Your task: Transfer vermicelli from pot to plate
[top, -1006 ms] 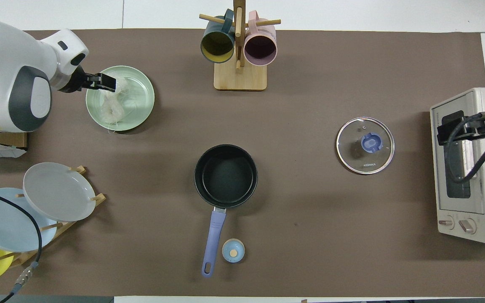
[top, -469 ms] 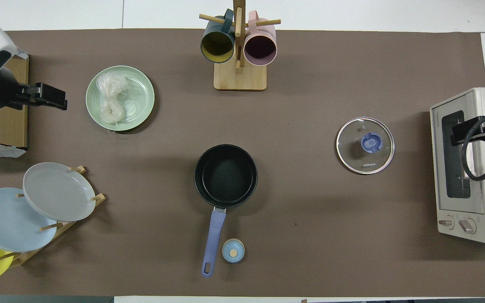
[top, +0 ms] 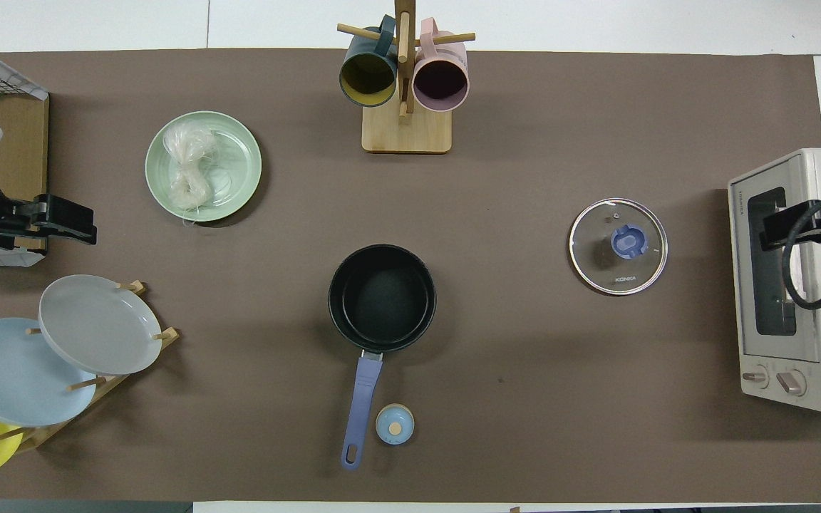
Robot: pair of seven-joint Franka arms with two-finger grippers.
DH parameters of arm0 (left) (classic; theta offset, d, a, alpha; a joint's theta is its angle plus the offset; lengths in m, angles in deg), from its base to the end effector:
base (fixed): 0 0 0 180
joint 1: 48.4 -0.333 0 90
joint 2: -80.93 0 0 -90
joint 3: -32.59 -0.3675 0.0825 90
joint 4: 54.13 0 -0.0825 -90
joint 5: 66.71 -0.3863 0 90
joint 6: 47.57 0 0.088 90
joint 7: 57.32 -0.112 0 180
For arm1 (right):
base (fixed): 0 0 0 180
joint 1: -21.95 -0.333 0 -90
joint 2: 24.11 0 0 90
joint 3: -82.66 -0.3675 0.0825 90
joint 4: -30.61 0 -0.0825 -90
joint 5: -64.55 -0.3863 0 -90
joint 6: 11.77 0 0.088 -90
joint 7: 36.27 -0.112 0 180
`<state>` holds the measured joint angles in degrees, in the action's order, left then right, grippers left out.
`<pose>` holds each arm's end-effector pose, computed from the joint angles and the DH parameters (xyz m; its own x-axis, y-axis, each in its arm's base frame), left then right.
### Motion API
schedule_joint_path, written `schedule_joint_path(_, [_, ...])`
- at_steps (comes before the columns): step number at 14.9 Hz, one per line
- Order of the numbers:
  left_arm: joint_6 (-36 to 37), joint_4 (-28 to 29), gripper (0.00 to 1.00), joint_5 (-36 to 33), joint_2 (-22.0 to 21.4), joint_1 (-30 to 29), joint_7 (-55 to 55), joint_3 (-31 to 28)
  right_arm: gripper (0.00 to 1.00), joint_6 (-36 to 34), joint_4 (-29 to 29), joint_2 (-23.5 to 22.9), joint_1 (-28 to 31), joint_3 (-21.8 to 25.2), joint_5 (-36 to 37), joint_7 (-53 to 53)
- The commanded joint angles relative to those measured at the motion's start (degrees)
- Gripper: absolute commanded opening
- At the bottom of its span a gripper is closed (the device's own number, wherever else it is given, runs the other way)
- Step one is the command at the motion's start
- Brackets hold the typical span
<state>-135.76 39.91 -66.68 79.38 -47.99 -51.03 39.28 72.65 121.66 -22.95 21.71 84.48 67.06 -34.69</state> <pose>0.5372 -0.0680 0.6499 0.9971 -0.0135 -0.0744 -0.0144 -0.9998 -0.0108 0.5378 -0.0203 0.6656 0.9953 -0.0041 -0.0964 -0.0002 -0.9992 0.0405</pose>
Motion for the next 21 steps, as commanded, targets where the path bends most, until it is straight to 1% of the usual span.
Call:
schedule_joint_path(1, [1.0,1.6,1.0,-0.4,-1.8,2.1,2.5,-0.2,1.0,3.1,1.5,1.1,0.7,-0.6,-1.5,0.2])
schedule_joint_path(4, [4.5,-2.2,1.0,0.0,-1.1,2.2,2.5,-0.2,1.0,3.2,1.6,1.1,0.5,-0.7,-1.6,-0.1])
schedule_joint_path(5, [4.9,-2.5,1.0,0.3,-1.1,2.1,2.5,-0.2,1.0,3.2,1.6,1.1,0.5,-0.7,-1.6,-0.2])
schedule_joint_path(11, [4.6,-1.8,1.0,1.2,-1.4,1.8,2.3,-0.1,1.0,3.2,1.6,1.1,0.5,-0.8,-1.7,-0.1])
schedule_joint_path(13, [4.2,-1.8,1.0,3.2,-1.3,1.6,2.4,-0.2,1.0,3.2,1.6,1.1,0.5,-0.8,-1.6,-0.1])
schedule_joint_path(21, [3.9,-1.8,1.0,3.1,-1.4,0.4,-0.2,-0.2,1.0,3.2,1.5,1.1,0.5,-0.9,-1.7,-0.1])
